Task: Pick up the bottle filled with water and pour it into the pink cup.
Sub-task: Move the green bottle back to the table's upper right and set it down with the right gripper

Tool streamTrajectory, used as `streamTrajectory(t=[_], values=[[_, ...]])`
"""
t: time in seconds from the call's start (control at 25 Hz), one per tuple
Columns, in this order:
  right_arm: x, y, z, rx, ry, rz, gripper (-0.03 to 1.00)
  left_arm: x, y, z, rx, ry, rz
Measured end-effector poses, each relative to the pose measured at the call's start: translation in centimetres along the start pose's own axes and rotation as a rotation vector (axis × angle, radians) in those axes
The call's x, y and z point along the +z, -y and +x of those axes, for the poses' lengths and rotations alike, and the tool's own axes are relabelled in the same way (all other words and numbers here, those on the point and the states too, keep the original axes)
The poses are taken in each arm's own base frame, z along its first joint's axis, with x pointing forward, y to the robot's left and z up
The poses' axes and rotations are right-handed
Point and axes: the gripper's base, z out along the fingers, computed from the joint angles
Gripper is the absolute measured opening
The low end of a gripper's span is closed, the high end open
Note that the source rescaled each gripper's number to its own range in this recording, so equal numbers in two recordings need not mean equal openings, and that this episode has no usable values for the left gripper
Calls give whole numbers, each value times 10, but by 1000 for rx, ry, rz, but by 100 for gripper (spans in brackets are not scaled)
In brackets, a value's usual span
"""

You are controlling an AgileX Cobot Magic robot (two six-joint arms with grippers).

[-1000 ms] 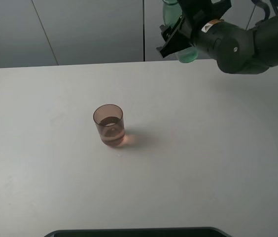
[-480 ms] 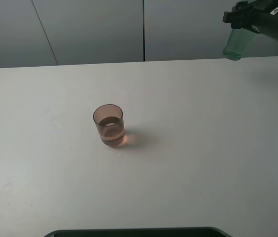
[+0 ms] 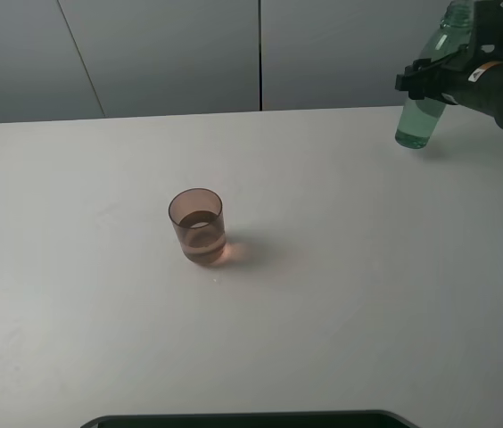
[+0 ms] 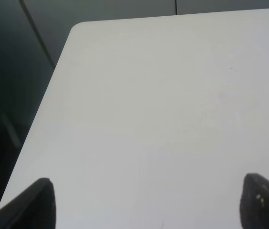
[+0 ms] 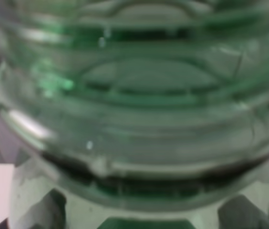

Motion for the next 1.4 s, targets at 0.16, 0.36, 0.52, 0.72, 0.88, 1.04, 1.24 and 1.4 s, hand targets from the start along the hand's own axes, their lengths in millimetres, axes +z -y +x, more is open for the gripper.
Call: streamTrajectory(t=[0.16,0.36,0.52,0.72,0.88,1.04,1.24,1.4], values=[[5,0,10,-9,-29,-4,0,0,0,0,1,1,0],[7,-1,15,-40,-47,-7,0,0,0,0,1,1,0],[8,-1,18,-53,-64,-11,0,0,0,0,1,1,0],[8,-1,18,-58,-64,-13,0,0,0,0,0,1,0],[8,-1,18,-58,-64,-13,0,0,0,0,0,1,0],[8,-1,18,-58,-64,-13,1,0,0,0,0,1,0],[9,-1,14,-57,-47,-13,96,0,0,0,0,1,0],[9,-1,15,-57,-49,-13,99,0,0,0,0,1,0]])
